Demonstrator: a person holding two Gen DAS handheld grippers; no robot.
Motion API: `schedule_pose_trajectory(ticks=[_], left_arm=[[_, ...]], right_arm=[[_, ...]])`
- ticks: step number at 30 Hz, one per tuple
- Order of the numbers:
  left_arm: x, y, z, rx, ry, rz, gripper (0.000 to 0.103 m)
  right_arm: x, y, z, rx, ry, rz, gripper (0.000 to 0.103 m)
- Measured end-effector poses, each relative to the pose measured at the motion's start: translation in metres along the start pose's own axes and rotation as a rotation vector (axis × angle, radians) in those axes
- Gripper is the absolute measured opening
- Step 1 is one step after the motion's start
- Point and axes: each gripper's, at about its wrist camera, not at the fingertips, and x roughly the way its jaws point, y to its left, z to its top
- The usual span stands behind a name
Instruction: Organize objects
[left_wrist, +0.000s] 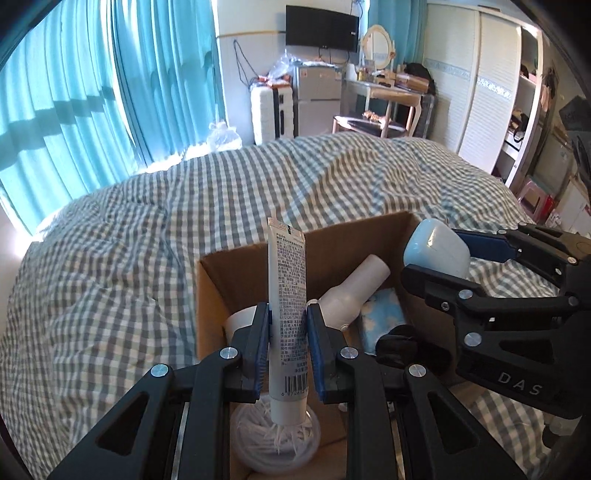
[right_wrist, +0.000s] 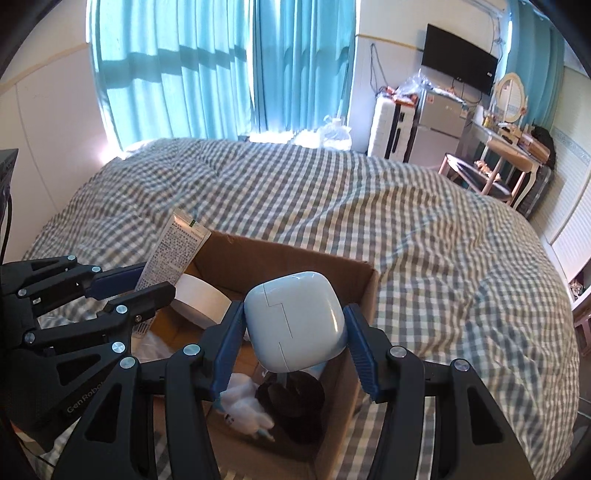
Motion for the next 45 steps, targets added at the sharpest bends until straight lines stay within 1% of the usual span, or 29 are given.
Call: schedule_pose_trajectory(ticks=[3,8,14,17,18,19,20,21,23,24,25,26,27,28,29,31,34,36,37,38,41,45], left_arm=[[0.014,-0.004,0.0,0.007,0.013,-0.015,0.02],[0.03,-0.008,-0.003,0.012,0.032,-0.041,0.02],[0.047,-0.01,-0.006,0.001,0.059,-0.038,0.02],[0.047,-0.01,-0.008,0.001,0.052,-0.042,0.02],[0.047,-0.01,-0.009,-0.002,0.051,-0.04,0.02],[0.046,-0.01,-0.009,-0.006,0.047,-0.036,0.021],[0.045,-0.008,-0.011,-0.01,0.048,-0.032,0.022],[0.044,-0.008,-0.011,-0.015,0.054,-0.022,0.022],[0.04,-0.008,-0.012,-0.023,0.07,0.001,0.03],[0.035,-0.008,-0.011,-0.025,0.063,0.0,0.033],[0.03,-0.007,-0.011,-0.026,0.055,-0.002,0.043],[0.025,-0.007,-0.01,-0.025,0.048,-0.001,0.06],[0.018,-0.007,-0.009,-0.025,0.033,0.006,0.069],[0.009,-0.005,-0.009,-0.028,0.013,0.018,0.084],[0.001,-0.005,-0.008,-0.032,-0.006,0.03,0.088],[-0.016,-0.003,-0.006,-0.038,-0.037,0.038,0.088],[-0.039,0.002,0.0,-0.051,-0.063,0.047,0.088],[-0.058,0.003,0.001,-0.053,-0.096,0.06,0.089],[-0.068,0.004,0.002,-0.052,-0.116,0.067,0.089],[-0.078,0.003,0.003,-0.052,-0.134,0.073,0.092],[-0.108,0.001,0.003,-0.053,-0.203,0.089,0.096],[-0.144,-0.002,0.0,-0.065,-0.269,0.097,0.098]], right_arm=[[0.019,-0.001,-0.003,-0.009,0.027,0.004,0.054],[0.033,-0.005,-0.01,-0.01,0.043,0.013,0.054],[0.036,-0.006,-0.015,-0.002,0.047,0.031,0.054],[0.035,-0.005,-0.016,-0.001,0.048,0.028,0.055],[0.033,-0.006,-0.016,0.001,0.045,0.032,0.058],[0.031,-0.007,-0.015,0.006,0.04,0.03,0.067],[0.028,-0.008,-0.015,0.01,0.037,0.029,0.072],[0.025,-0.009,-0.015,0.019,0.029,0.025,0.074],[0.016,-0.012,-0.015,0.038,0.016,0.019,0.077],[0.012,-0.013,-0.014,0.046,0.011,0.013,0.078],[0.004,-0.015,-0.014,0.055,-0.002,0.003,0.078],[-0.001,-0.015,-0.013,0.058,-0.011,-0.001,0.078],[-0.009,-0.016,-0.013,0.061,-0.023,-0.007,0.08],[-0.016,-0.015,-0.011,0.065,-0.034,-0.014,0.082],[-0.024,-0.015,-0.011,0.067,-0.046,-0.019,0.083],[-0.041,-0.015,-0.01,0.074,-0.075,-0.034,0.089],[-0.07,-0.015,-0.009,0.086,-0.119,-0.039,0.093],[-0.087,-0.013,-0.009,0.092,-0.147,-0.042,0.095],[-0.101,-0.011,-0.01,0.094,-0.174,-0.045,0.096],[-0.11,-0.01,-0.01,0.094,-0.192,-0.047,0.097],[-0.143,-0.006,-0.012,0.087,-0.251,-0.049,0.098],[-0.182,0.004,-0.019,0.062,-0.316,-0.073,0.099]])
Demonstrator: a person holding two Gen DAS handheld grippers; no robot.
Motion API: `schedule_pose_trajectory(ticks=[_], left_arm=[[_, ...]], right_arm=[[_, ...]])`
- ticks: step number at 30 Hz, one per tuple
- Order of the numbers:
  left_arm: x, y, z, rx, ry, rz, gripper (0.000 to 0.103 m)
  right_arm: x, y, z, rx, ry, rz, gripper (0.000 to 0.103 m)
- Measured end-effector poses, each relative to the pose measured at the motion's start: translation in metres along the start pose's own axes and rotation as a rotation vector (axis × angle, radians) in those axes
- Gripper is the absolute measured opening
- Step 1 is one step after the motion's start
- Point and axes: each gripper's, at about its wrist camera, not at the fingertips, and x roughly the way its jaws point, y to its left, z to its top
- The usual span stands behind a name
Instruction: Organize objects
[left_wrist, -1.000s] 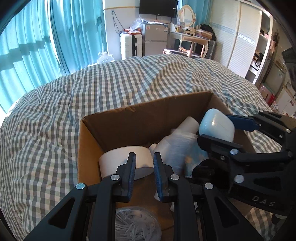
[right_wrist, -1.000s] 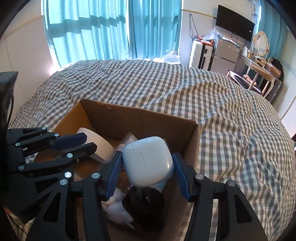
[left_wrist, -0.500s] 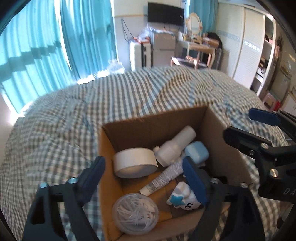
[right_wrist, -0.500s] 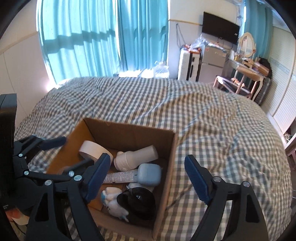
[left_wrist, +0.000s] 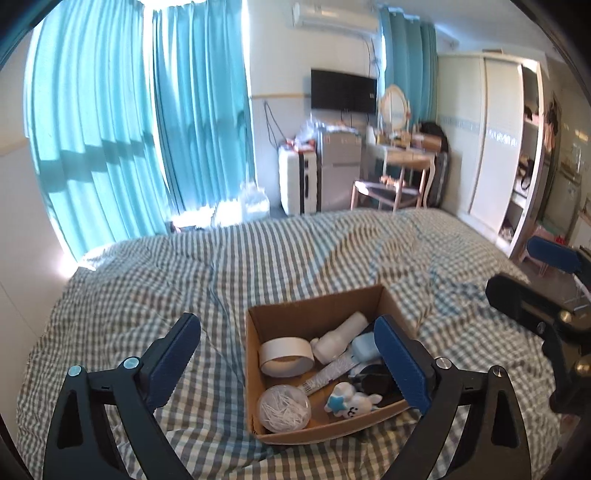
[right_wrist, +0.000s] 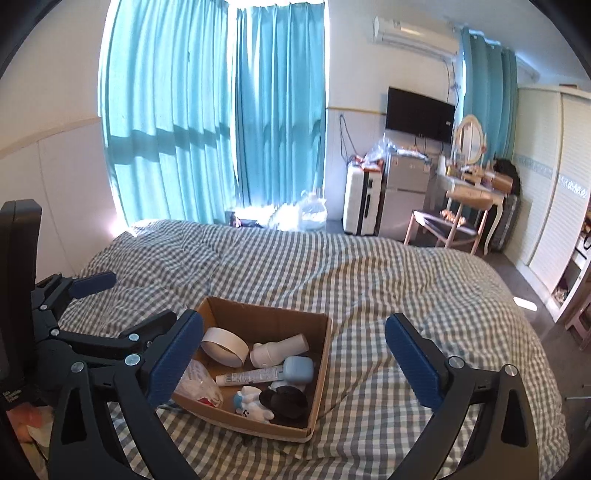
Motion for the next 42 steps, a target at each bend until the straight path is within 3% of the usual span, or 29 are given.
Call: schedule_pose_trajectory(ticks=[15,21,28,34,42], left_arm=[[-0.115,0.007,0.004,-0.031,-0.197,0.096,0.1],[-0.141,0.008,-0.018,-0.066,-0.23,0.067,0.101],[-0.147,-0.001,-0.046,-0.071,-0.245,0.104,0.102],[-0.14,-0.016,-0.074,-0.005,-0.269,0.179,0.103],[-0.109,-0.013,-0.108,-0.019,-0.24,0.153,0.103]], right_arm=[[-0.104,0.003,0.002,0.007,-0.157,-0.039,0.1],[-0.126,-0.008,-0.017,0.029,-0.181,-0.07,0.1],[-0.126,-0.017,-0.045,0.074,-0.202,-0.078,0.101],[-0.115,-0.016,-0.075,0.072,-0.222,-0.072,0.101],[-0.091,-0.014,-0.114,0.066,-0.209,-0.067,0.101]])
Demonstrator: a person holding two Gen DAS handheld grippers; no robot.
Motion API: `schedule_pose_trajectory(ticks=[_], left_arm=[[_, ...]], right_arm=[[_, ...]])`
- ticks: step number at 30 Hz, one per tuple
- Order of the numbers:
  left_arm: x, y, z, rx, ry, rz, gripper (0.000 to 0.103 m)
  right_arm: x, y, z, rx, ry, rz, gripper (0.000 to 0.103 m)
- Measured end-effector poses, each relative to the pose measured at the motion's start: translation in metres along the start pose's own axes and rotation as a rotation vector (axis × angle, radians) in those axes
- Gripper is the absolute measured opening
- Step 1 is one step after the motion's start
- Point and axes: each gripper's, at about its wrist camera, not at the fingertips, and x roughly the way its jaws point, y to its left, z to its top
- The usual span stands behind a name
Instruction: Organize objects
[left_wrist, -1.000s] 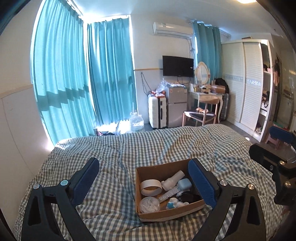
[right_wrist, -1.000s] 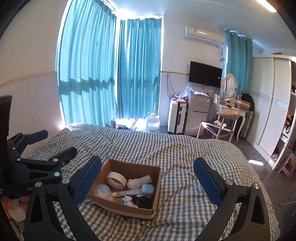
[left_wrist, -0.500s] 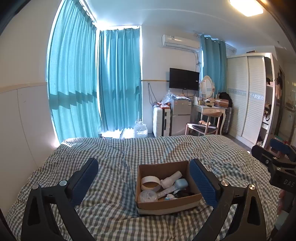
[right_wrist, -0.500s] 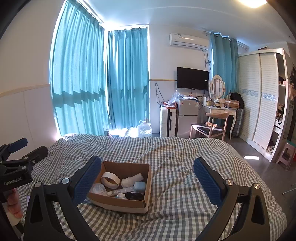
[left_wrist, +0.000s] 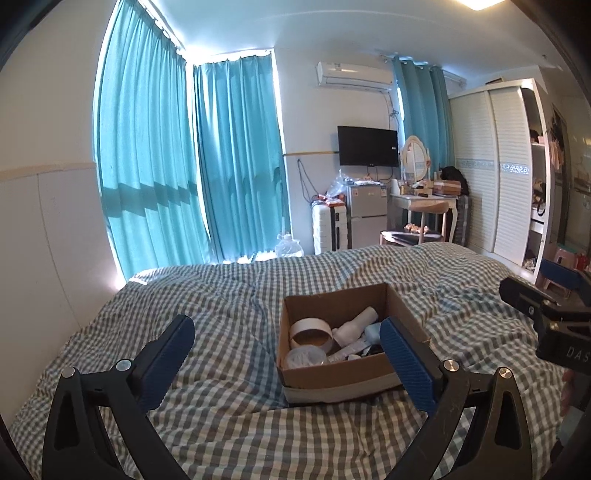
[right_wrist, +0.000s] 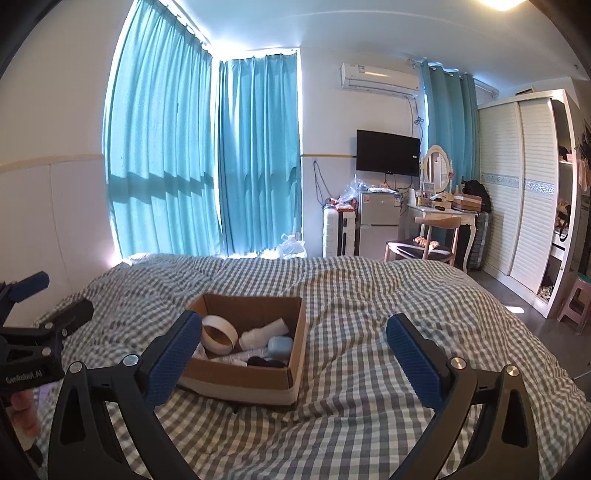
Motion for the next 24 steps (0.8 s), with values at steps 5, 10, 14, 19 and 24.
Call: schedule_pose_trajectory(ticks=[5,10,14,19,24], left_arm=[[0.005,0.006,-0.009,-0.046,0.0,-0.008,0.103],[0.008,0.004,-0.015,-0.038,0.014,0.003,0.103],[0.01,0.001,-0.016,-0.022,0.019,-0.003,0.103],[0.01,0.0,-0.016,-0.018,0.019,-0.006,0.103],[0.011,0.001,-0.017,-0.016,0.025,-0.011,0.103]], right_arm=[[0.013,0.002,-0.02,-0.011,0.039,-0.005,0.101],[0.017,0.008,-0.026,-0.031,0.048,-0.015,0.101],[0.017,0.01,-0.025,-0.036,0.046,-0.015,0.101],[0.017,0.013,-0.027,-0.039,0.045,-0.018,0.101],[0.017,0.014,-0.028,-0.037,0.047,-0.018,0.101]])
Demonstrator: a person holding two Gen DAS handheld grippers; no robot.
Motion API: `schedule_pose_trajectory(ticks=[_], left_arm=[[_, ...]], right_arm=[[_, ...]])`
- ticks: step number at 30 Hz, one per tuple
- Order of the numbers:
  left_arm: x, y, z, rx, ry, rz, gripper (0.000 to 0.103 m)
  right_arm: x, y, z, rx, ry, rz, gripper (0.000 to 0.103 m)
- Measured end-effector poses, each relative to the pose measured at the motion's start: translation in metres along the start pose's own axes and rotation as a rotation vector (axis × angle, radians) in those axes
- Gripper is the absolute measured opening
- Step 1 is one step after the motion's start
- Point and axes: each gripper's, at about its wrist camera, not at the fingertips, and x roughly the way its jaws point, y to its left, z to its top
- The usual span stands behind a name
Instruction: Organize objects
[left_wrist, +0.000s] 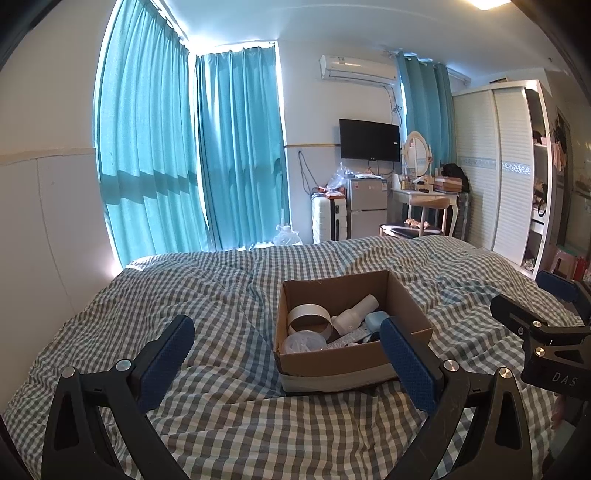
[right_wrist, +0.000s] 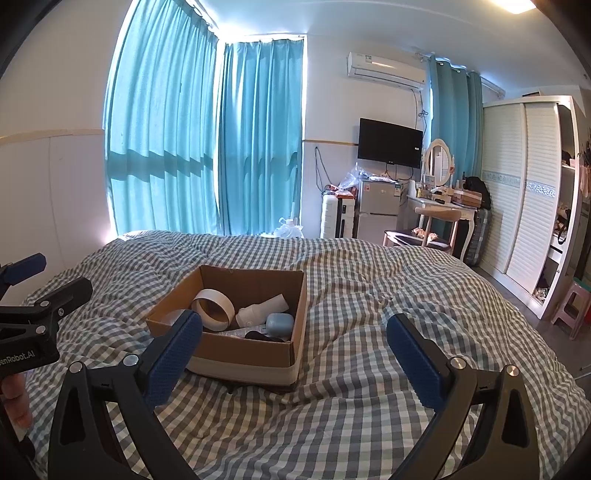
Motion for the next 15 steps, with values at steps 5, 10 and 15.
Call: schedule_pose_trajectory(ticks=[5,10,15], left_arm=[[0.0018,-0.0003,-0.0016,0.005,0.005,0.005,0.103],[0.0024,0.0008,-0.0023,-0.001,0.008,0.006,0.103],[0.0028,0.0023,-0.0022,-0.004,0.011,0.007,0.103]], right_arm=[[-0.0006,-0.001,0.0001,0.004,-0.004,0.0,0.101],[-0.0008,-0.002,-0.0005,0.009,-0.003,0.001,0.101],[-0.0007,-0.0017,0.0013,0.012,0.0,0.003,0.101]])
